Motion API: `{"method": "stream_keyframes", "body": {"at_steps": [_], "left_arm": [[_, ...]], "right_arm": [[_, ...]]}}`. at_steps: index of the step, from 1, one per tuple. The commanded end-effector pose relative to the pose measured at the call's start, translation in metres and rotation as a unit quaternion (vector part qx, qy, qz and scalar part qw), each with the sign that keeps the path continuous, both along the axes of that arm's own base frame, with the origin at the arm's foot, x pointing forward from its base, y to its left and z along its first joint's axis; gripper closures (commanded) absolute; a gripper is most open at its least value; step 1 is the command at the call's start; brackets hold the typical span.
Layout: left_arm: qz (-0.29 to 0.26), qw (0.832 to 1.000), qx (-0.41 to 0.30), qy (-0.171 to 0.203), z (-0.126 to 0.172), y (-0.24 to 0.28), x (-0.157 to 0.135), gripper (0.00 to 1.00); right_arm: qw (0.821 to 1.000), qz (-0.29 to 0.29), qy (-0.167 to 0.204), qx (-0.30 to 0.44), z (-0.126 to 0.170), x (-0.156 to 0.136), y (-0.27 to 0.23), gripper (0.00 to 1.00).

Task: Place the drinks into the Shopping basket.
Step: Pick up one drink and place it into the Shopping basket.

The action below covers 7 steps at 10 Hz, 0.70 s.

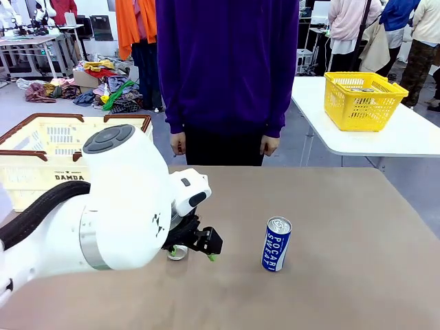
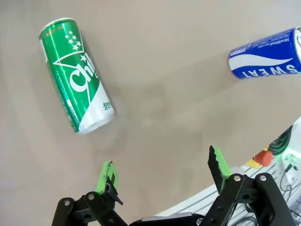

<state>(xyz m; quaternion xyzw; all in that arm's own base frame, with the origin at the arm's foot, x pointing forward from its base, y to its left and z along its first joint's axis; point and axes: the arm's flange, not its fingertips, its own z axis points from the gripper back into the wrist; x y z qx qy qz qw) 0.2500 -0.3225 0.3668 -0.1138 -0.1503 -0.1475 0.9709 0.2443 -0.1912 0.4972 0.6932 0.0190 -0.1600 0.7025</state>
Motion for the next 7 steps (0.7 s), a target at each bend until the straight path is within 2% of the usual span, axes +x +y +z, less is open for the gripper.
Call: {"method": "stream_keyframes", "body": {"at_steps": [1,2,4,7], "left_arm": [[0.011,1.0,-0.003,0.002,0.003,0.007,-0.002,0.0],[0.0,1.0,0.0,0.0,0.0,0.0,0.0,0.0],[0.039,0.998,0.031,0.048,0.0,-0.005,0.074,0.0],[0.09,0.992,0.051,0.077,-0.005,0.002,0.112,0.0]], "right_arm": [[1.0,-0.001,-0.003,0.0,0.003,-0.001,0.0,0.0],[1.0,-0.001,-0.003,0.0,0.003,-0.001,0.0,0.0],[1.0,-0.001,-0.003,0.0,0.003,-0.001,0.0,0.0],[1.0,-0.001,-0.003,0.0,0.003,-0.001,0.0,0.0]]}}
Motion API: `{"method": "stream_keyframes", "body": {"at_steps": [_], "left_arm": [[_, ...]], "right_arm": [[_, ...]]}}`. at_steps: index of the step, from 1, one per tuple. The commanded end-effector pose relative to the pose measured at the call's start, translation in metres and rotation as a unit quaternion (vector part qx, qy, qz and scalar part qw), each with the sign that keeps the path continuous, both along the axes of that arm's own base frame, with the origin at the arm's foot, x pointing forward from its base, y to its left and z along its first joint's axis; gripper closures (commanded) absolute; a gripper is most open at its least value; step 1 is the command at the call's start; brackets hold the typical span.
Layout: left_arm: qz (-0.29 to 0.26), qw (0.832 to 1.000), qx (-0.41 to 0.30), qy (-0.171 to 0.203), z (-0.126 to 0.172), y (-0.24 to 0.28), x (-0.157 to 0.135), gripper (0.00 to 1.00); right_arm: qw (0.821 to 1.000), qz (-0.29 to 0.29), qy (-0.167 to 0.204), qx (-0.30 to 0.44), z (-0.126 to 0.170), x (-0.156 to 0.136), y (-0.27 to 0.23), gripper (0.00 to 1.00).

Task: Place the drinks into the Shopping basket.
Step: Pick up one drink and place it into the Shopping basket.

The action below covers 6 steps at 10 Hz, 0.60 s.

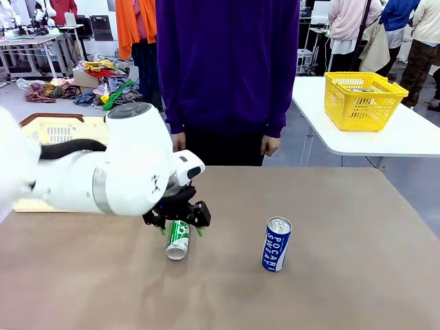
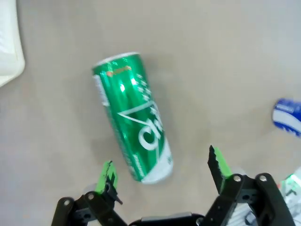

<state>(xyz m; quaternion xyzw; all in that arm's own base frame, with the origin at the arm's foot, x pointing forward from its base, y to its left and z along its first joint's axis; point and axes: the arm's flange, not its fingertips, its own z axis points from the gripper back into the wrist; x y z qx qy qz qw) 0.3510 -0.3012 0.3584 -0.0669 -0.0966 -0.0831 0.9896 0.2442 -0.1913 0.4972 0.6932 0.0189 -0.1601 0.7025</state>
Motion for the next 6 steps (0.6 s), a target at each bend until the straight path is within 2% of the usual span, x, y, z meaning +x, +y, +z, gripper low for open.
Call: {"method": "stream_keyframes", "body": {"at_steps": [1,4,6], "left_arm": [[0.038,0.998,0.015,0.038,-0.003,-0.02,0.021,0.0],[0.056,0.996,0.023,0.058,-0.023,-0.025,0.037,0.0],[0.08,0.994,0.042,0.056,-0.036,-0.031,0.045,0.0]], "right_arm": [[1.0,-0.001,-0.003,0.0,0.003,-0.001,0.0,0.0],[1.0,-0.001,-0.003,0.0,0.003,-0.001,0.0,0.0],[1.0,-0.001,-0.003,0.0,0.003,-0.001,0.0,0.0]]}}
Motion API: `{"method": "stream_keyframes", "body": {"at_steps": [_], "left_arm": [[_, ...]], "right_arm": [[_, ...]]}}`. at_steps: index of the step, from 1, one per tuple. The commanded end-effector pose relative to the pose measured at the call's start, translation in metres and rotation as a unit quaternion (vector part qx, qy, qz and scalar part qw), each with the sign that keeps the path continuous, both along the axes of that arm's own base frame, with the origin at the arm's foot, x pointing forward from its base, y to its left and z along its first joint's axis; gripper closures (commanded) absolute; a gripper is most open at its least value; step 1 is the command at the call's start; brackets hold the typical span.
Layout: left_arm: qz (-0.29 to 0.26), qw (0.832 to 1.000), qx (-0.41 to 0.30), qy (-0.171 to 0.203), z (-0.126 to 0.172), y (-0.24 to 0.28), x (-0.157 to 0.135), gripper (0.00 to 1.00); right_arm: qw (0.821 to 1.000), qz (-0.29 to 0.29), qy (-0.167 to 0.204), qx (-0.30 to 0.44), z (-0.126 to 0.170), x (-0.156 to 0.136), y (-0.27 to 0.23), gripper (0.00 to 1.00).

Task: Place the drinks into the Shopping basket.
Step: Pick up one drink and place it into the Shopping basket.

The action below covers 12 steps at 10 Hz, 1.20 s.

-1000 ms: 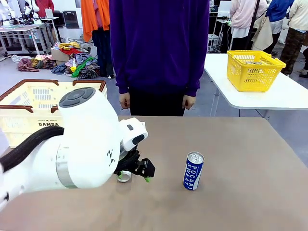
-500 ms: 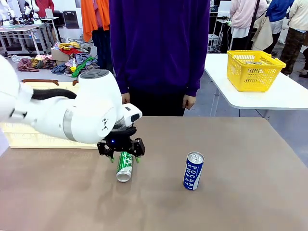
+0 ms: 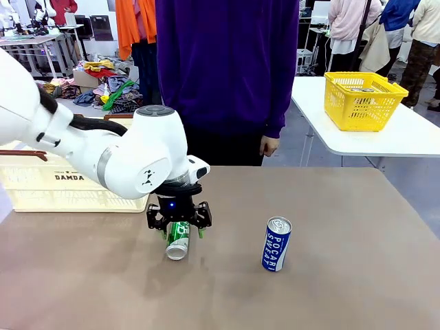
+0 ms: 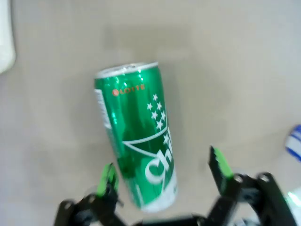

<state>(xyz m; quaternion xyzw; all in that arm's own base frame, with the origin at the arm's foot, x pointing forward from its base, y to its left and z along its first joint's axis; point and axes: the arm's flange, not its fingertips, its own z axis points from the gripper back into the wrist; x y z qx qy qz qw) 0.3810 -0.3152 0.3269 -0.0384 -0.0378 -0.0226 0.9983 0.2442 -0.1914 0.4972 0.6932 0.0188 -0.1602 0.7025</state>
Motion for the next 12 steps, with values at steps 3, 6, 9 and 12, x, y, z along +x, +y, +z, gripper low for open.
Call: {"method": "stream_keyframes", "body": {"at_steps": [3,6,9,12], "left_arm": [[0.049,0.998,0.046,-0.003,-0.023,-0.016,0.033,0.0],[0.044,0.998,0.044,0.008,-0.027,-0.014,0.035,0.0],[0.034,0.998,0.052,0.014,-0.03,-0.017,0.032,1.0],[0.021,0.998,0.053,0.021,-0.03,-0.019,0.029,1.0]], "right_arm": [[1.0,-0.001,-0.004,0.0,0.003,-0.001,0.0,0.0],[1.0,-0.001,-0.004,0.0,0.003,-0.001,0.0,0.0],[1.0,-0.001,-0.004,0.0,0.003,-0.001,0.0,0.0],[1.0,-0.001,-0.004,0.0,0.003,-0.001,0.0,0.0]]}}
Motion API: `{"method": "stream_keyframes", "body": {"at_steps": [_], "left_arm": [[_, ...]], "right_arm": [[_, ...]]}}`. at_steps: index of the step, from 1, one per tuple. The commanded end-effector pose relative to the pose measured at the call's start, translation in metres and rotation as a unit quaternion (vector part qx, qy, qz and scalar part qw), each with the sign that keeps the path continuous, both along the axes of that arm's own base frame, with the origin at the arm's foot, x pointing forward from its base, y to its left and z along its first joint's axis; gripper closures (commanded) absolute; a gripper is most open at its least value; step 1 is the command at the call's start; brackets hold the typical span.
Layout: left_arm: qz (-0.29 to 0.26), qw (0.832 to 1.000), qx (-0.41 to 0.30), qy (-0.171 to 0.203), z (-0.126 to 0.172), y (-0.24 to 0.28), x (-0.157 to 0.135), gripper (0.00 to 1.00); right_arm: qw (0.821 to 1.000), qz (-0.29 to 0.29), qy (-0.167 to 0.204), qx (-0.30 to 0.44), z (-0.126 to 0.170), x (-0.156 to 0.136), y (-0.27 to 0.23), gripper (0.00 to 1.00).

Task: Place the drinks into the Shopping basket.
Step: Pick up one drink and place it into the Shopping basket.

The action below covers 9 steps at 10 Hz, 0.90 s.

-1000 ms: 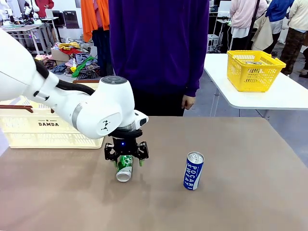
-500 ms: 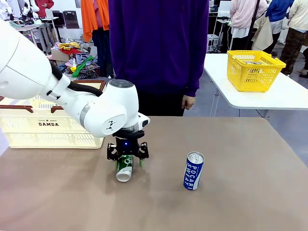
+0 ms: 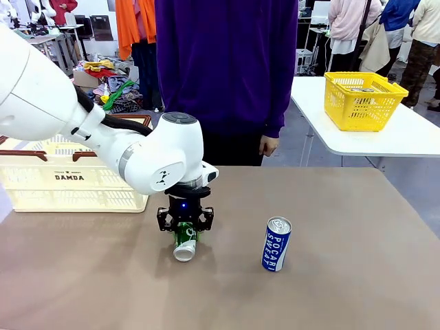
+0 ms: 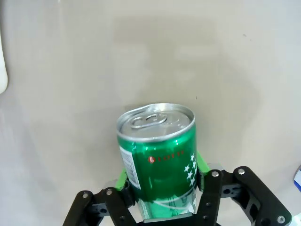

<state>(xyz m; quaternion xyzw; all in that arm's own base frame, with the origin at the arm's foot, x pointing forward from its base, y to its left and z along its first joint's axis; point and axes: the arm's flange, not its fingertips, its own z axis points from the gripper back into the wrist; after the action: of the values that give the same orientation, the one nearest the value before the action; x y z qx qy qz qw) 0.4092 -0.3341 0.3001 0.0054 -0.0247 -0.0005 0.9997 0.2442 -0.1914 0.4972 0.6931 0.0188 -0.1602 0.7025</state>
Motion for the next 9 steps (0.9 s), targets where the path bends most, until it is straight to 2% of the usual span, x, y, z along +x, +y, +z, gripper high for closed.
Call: {"method": "stream_keyframes", "body": {"at_steps": [1,2,4,6,7,8,9], "left_arm": [[-0.009,1.0,0.007,0.008,0.0,-0.001,0.0,1.0],[-0.016,1.0,0.002,0.01,0.007,0.0,0.0,1.0],[-0.051,0.999,-0.005,0.012,0.043,0.006,0.009,1.0],[-0.078,0.997,-0.013,0.0,0.116,0.013,0.02,1.0],[-0.078,0.997,-0.009,-0.026,0.173,0.022,0.031,1.0],[-0.1,0.994,-0.016,-0.042,0.219,0.037,0.049,1.0],[-0.077,0.995,0.025,-0.064,0.25,0.061,0.07,1.0]], "right_arm": [[1.0,-0.001,-0.004,0.0,0.003,-0.001,0.0,0.0],[1.0,-0.001,-0.004,0.0,0.003,-0.001,0.0,0.0],[1.0,-0.001,-0.004,0.0,0.003,-0.001,0.0,0.0],[1.0,-0.001,-0.004,0.0,0.003,-0.001,0.0,0.0],[1.0,-0.001,-0.004,0.0,0.003,-0.001,0.0,0.0],[1.0,-0.001,-0.004,0.0,0.003,-0.001,0.0,0.0],[1.0,-0.001,-0.004,0.0,0.003,-0.001,0.0,0.0]]}}
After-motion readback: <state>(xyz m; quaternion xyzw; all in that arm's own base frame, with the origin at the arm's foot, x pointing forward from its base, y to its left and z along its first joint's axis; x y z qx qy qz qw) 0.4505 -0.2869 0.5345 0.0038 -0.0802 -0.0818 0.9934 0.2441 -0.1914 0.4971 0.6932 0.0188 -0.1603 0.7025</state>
